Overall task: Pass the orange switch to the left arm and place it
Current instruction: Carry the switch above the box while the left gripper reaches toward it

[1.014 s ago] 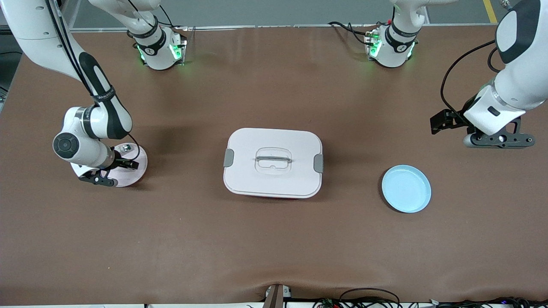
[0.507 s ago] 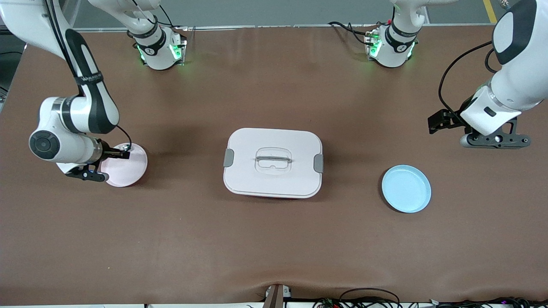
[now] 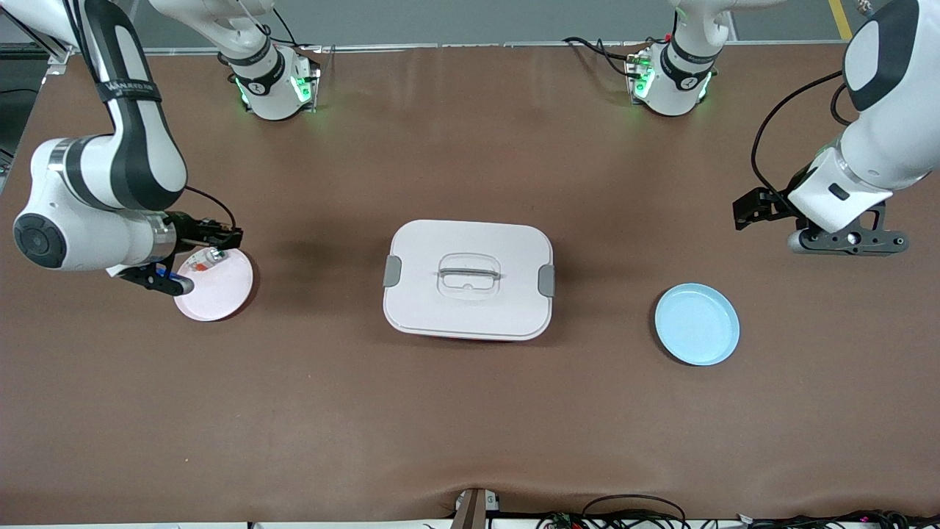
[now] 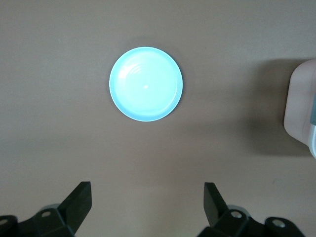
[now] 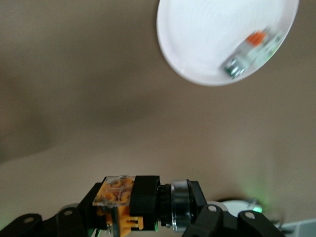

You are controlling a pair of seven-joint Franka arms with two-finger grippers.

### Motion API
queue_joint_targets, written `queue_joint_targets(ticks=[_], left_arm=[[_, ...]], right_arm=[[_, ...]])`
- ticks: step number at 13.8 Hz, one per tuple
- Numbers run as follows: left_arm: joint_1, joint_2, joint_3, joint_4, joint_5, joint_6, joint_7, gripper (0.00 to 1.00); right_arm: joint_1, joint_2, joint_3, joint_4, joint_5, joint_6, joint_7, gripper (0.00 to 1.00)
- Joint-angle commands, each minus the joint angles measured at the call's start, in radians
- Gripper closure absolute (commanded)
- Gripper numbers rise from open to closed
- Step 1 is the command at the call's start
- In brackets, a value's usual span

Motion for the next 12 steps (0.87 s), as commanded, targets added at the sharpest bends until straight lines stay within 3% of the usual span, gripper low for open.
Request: queue_joint_targets(ticks=[1,7,12], left_arm=[[0.004,-0.008,-0.008,-0.007,0.018,0.014,0.011,0.00],[0.003,-0.017,-0.052,0.012,-0.001,0.013,-0.002,0.00],[0.003,-0.023,-0.067,0.027,-0.151,0.013,-0.031,0.00]], right_arm=[[0.034,-0.007,-0.003,0.051,0.135,-0.108,0.139,0.61],[0.152,-0.021,-0.003,0.178,0.375,-0.196,0.475,0.64],[0.334,-0.016,-0.004,0.278,0.471,-0.112,0.829,0.65]])
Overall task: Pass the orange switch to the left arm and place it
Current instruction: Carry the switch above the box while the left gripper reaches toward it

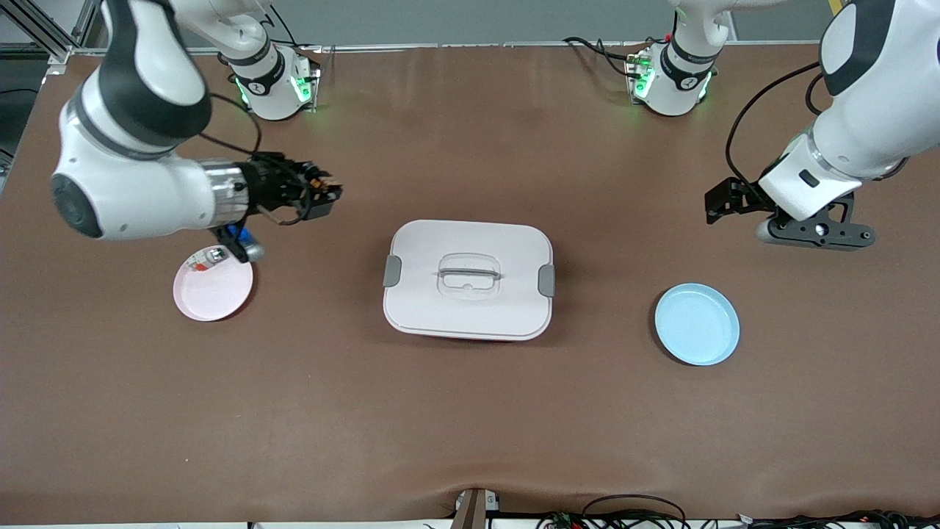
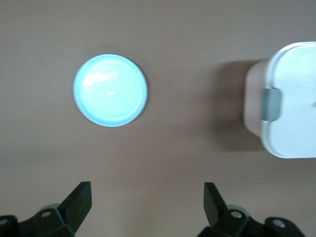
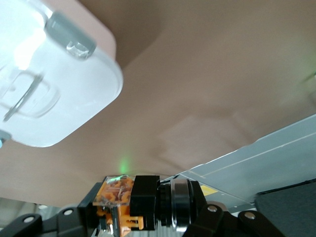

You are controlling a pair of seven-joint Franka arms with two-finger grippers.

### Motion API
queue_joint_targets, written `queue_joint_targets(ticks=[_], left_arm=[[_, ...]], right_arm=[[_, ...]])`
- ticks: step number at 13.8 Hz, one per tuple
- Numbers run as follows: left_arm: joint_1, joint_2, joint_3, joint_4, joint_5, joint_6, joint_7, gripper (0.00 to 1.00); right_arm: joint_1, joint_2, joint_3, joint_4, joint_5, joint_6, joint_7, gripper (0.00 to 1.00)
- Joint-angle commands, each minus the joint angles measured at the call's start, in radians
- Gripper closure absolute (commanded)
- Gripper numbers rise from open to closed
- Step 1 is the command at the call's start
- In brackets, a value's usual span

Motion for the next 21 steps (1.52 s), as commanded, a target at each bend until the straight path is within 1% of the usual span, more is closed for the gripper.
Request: queue_joint_targets(ticks=[1,3,7,9,12,14,16,19,20,21], left_arm=[[0.004,-0.014,-0.003,0.018,-0.068,0.003,-0.027,0.00],[0.010,-0.010,-0.003,0.021,-0.143,0.004,-0.027,0.00],[0.014,0.004,0.000,0.018,-0.310,0.038,-0.015,0.00],[0.014,0.009,0.000,0.014,-0.388,0.041,-0.015,0.00],[0.009,0.009,-0.001,0.003,-0.473,0.041,-0.030,0.00],[0.009,-0.007,-0.001,-0.031,-0.552,0.060,-0.030,0.00],[0.003,-0.039,-0.009,-0.067,-0.599,0.087,-0.032,0.00],[0.007,-0.114,-0.091,-0.188,-0.648,0.225,-0.036,0.00],[0.011,-0.138,-0.110,-0.222,-0.658,0.242,-0.036,0.00],[0.012,-0.163,-0.112,-0.250,-0.662,0.242,-0.033,0.00]], right_arm=[[0.098,0.001,-0.012,0.044,0.062,0.075,0.187,0.65],[0.169,0.004,-0.012,0.050,0.087,0.175,0.308,0.65],[0.302,0.008,-0.012,0.065,0.087,0.387,0.507,0.65],[0.351,0.016,-0.012,0.076,0.094,0.483,0.584,0.65],[0.416,0.042,-0.012,0.090,0.102,0.612,0.673,0.65],[0.474,0.092,-0.013,0.142,0.090,0.645,0.761,0.65],[0.488,0.157,-0.013,0.220,0.090,0.645,0.805,0.65],[0.517,0.194,-0.016,0.257,0.087,0.646,0.825,0.65],[0.517,0.195,-0.015,0.257,0.087,0.646,0.827,0.65],[0.519,0.198,-0.015,0.257,0.087,0.646,0.827,0.65]])
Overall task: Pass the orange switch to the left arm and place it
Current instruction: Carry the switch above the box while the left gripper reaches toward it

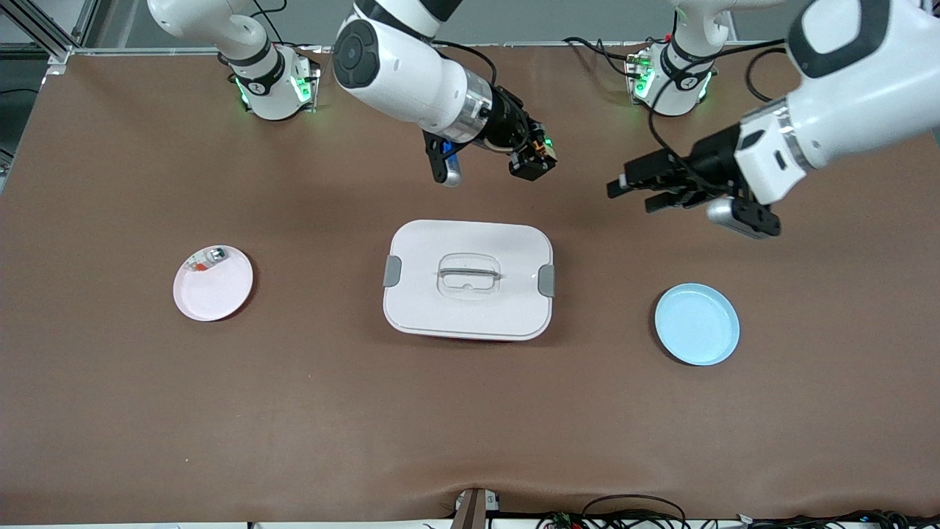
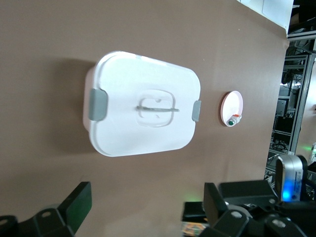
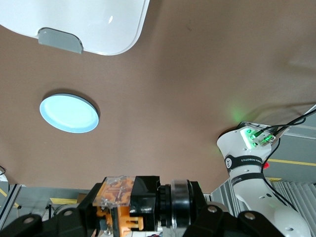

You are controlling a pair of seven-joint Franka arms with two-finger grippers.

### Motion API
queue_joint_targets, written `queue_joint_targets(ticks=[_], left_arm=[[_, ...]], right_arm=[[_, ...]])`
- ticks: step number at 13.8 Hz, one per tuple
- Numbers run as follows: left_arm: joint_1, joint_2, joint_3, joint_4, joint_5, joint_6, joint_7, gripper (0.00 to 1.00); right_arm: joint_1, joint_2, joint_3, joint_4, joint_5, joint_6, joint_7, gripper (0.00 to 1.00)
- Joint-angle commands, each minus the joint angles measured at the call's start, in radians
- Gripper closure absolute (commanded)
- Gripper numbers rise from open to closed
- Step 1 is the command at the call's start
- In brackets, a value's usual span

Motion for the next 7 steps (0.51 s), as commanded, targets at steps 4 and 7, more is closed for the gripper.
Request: queue_joint_targets(ticks=[4,7], left_arm=[[0.011,-0.178,-0.012,-0.190,-0.043,0.032,0.018,0.00],[0.008,-0.231,-0.031,-0.245,-0.130,0.060,0.015,0.00]], right_arm=[[0.013,0.021,-0.014,0.043,0.006,-0.011,0.026,0.65],[0.014,0.023,-0.016,0.043,0.006,-0.011,0.026,0.65]])
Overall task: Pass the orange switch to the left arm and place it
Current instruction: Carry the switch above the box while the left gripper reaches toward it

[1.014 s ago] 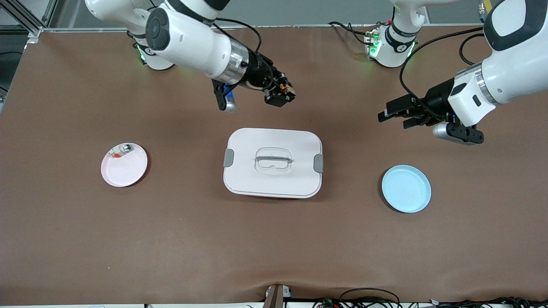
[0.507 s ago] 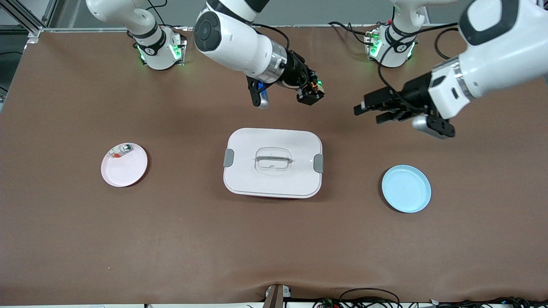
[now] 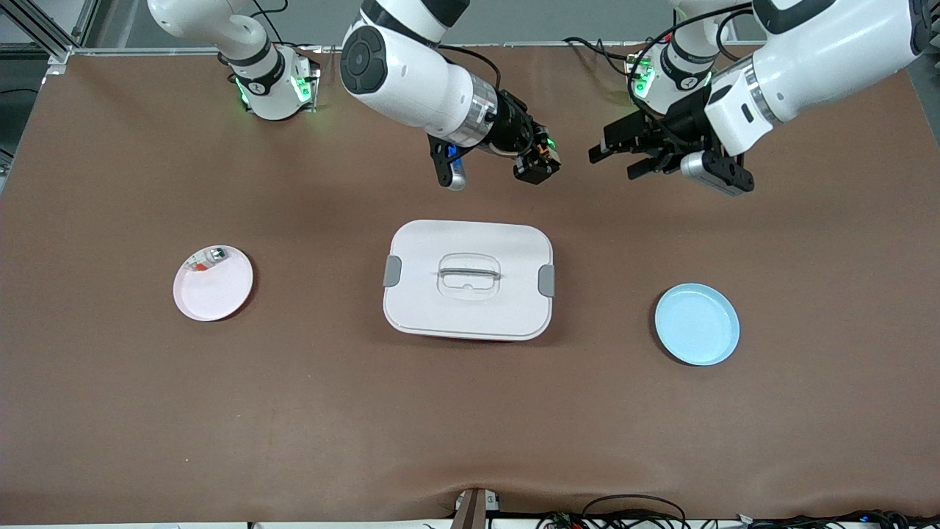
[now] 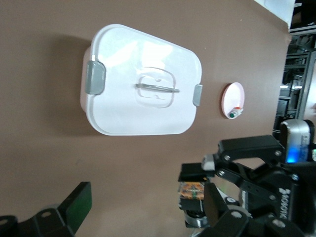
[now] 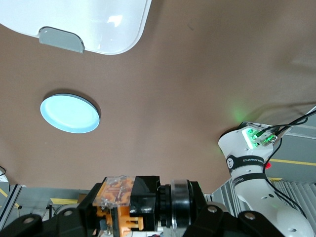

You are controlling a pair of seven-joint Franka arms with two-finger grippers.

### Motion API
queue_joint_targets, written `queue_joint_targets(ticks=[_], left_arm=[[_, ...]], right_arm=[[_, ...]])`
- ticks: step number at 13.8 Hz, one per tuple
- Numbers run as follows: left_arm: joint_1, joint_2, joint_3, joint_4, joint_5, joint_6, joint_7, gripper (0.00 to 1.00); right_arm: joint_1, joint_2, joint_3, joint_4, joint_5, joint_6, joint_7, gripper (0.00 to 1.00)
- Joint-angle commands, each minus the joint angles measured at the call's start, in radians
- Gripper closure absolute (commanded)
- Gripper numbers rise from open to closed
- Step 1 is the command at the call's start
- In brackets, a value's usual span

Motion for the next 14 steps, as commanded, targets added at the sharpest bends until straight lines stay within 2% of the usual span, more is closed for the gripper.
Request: queue_joint_targets(ticks=[1,3,6,11,14], left_arm=[[0.004,-0.077,-0.033,-0.081,-0.056,0.055,0.007,0.00],[0.005,-0.078,-0.090,-0.097,-0.069,0.115,-0.004,0.06],[0.004,-0.077,-0.151,-0.127,-0.123,0.212,-0.007,0.09],[0.005,-0.077,-0.181,-0.139,-0.125,0.216,-0.016,0.13],[0.004,-0.074,-0.184,-0.139,-0.126,0.236,-0.016,0.19]], right_arm=[[0.014,0.015,-0.014,0.033,0.006,-0.010,0.024,0.65],[0.014,0.015,-0.014,0.033,0.006,-0.010,0.024,0.65],[0.014,0.015,-0.014,0.033,0.006,-0.010,0.024,0.65],[0.014,0.015,-0.014,0.039,0.006,-0.010,0.024,0.65],[0.014,0.015,-0.014,0.041,0.006,-0.010,0.028,0.65]])
